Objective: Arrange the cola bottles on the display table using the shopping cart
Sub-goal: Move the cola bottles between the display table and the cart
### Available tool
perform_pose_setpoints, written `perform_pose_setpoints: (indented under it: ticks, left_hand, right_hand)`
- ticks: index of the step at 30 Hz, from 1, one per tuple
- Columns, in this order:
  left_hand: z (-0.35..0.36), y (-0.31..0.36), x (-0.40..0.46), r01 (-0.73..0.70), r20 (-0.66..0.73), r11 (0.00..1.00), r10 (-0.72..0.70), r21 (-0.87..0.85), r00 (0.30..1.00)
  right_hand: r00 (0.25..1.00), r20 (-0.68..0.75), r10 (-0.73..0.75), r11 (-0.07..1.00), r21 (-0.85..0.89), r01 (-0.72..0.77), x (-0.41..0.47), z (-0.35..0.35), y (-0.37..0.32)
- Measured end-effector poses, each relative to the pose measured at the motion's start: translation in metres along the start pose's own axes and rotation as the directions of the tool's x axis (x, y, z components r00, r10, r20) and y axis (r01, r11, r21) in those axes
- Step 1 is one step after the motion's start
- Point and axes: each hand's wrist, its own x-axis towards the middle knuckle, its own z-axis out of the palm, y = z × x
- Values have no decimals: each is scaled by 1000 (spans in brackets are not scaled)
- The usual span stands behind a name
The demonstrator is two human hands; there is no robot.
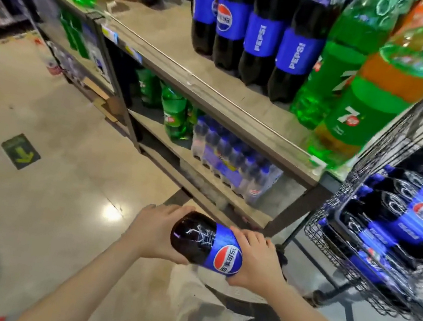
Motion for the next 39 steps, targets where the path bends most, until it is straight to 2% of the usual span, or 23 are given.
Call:
perform_pose_setpoints:
  ticks: [5, 13, 19, 25, 29, 33, 39]
  left_hand:
    - [-24, -52, 43, -15, -12, 998, 14, -67, 1000]
    - [-72, -135, 89, -2, -12, 1000, 2, -20, 1000]
    - [-102, -200, 110, -49, -12, 998, 49, 27, 999]
    - [-145, -277, 138, -165, 1, 985, 165, 52, 986]
    - [-193, -328, 158, -262, -60, 961, 268, 92, 962]
    - [-242, -372, 177, -298, -137, 936, 326, 188, 935]
    - [-319, -410, 215, -354, -205, 904, 403, 238, 892]
  right_hand:
    - [999, 33, 30, 1000, -4, -30, 73, 0, -16]
    - [1000, 12, 16, 998, 55, -16, 170, -24, -56]
    - [1000, 27, 16, 1000, 20, -16, 225, -36, -97]
    - [988, -104, 110, 994, -10, -112, 277, -48, -155]
    - [968, -193, 163, 985, -19, -170, 318, -69, -199]
    - [937, -294, 188, 977, -42, -209, 360, -100, -239]
    - [891, -417, 181, 971, -69, -229, 420, -157, -264]
